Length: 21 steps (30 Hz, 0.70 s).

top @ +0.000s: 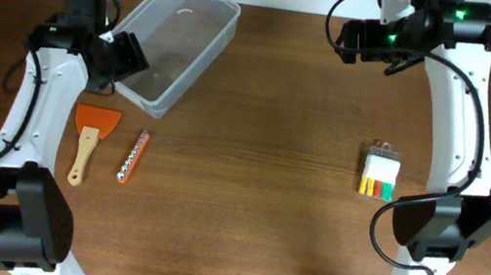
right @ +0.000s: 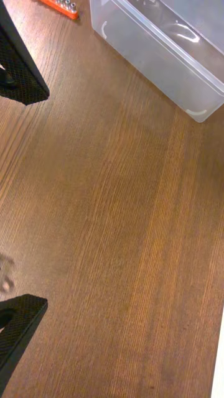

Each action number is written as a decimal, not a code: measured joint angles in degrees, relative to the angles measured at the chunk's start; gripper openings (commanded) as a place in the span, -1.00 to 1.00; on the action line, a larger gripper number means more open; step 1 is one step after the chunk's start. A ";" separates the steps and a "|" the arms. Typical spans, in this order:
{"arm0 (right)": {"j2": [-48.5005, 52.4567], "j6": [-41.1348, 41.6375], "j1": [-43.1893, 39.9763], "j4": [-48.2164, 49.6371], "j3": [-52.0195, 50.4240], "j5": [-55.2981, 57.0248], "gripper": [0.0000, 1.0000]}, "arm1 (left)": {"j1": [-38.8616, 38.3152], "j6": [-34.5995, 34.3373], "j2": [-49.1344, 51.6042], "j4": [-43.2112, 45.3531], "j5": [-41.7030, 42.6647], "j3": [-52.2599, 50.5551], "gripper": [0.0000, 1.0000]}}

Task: Pack container
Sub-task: 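Reach the left gripper to the clear box's near corner and grasp it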

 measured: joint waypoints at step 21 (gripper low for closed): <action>0.28 0.00 0.15 -0.76 0.00 0.00 0.97 | 0.00 -16.57 3.91 -6.08 -1.84 0.00 0.57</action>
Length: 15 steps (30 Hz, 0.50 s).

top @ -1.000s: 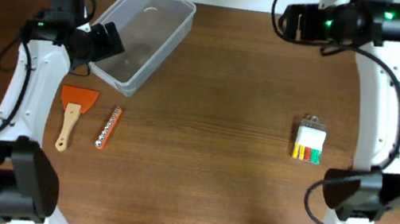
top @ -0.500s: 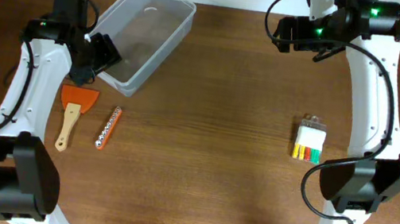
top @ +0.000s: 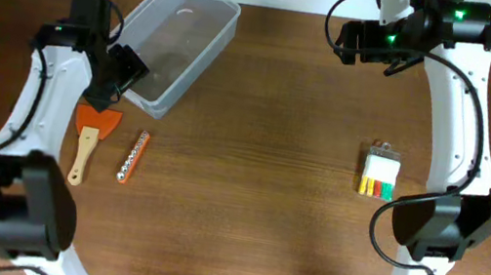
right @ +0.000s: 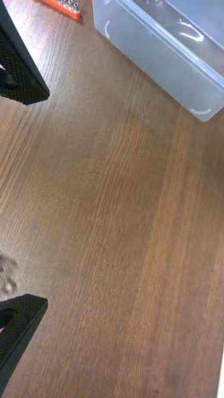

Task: Pack container
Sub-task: 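Reach the left gripper to the clear box's near corner and grasp it, then drag the clear box with the left gripper toward the table center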

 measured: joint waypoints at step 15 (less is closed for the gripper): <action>0.31 -0.02 0.96 -1.07 0.00 0.02 0.97 | 0.00 -1.49 6.47 1.64 1.31 0.00 -0.34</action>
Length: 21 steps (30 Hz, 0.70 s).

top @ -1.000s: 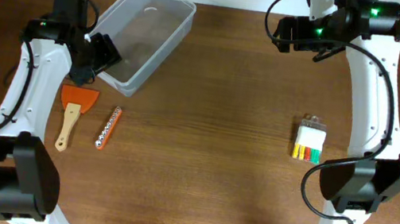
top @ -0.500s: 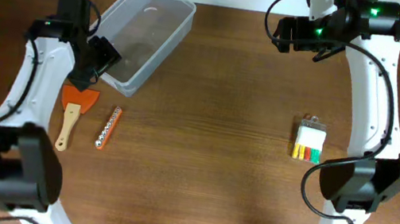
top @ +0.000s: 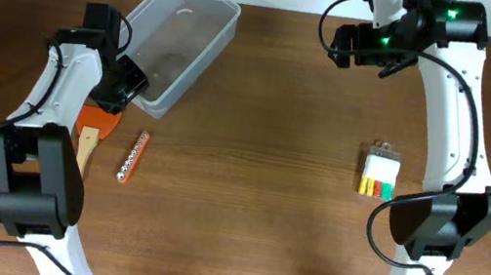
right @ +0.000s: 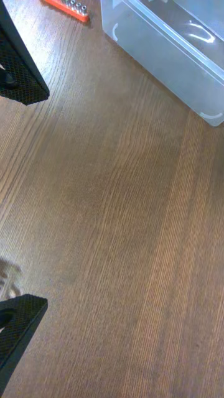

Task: Pack container
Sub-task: 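Drag the clear box with the left gripper toward the table center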

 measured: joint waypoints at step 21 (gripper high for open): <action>0.00 0.02 0.00 0.35 0.00 0.22 0.97 | -0.20 0.52 0.02 2.16 5.97 0.17 -0.96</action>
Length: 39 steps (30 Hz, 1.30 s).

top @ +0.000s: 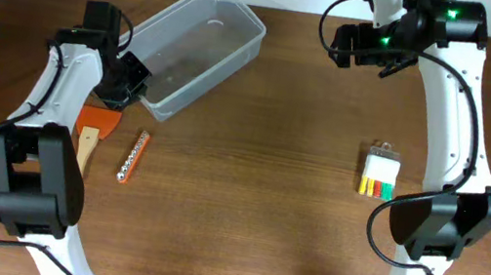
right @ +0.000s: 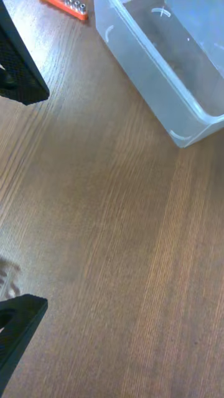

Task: Pack container
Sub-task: 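Drag the clear box with the left gripper toward the table center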

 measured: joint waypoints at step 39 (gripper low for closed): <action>0.00 -0.07 0.00 0.85 0.00 3.02 0.97 | -11.43 36.46 0.11 -16.81 2.40 9.31 -0.96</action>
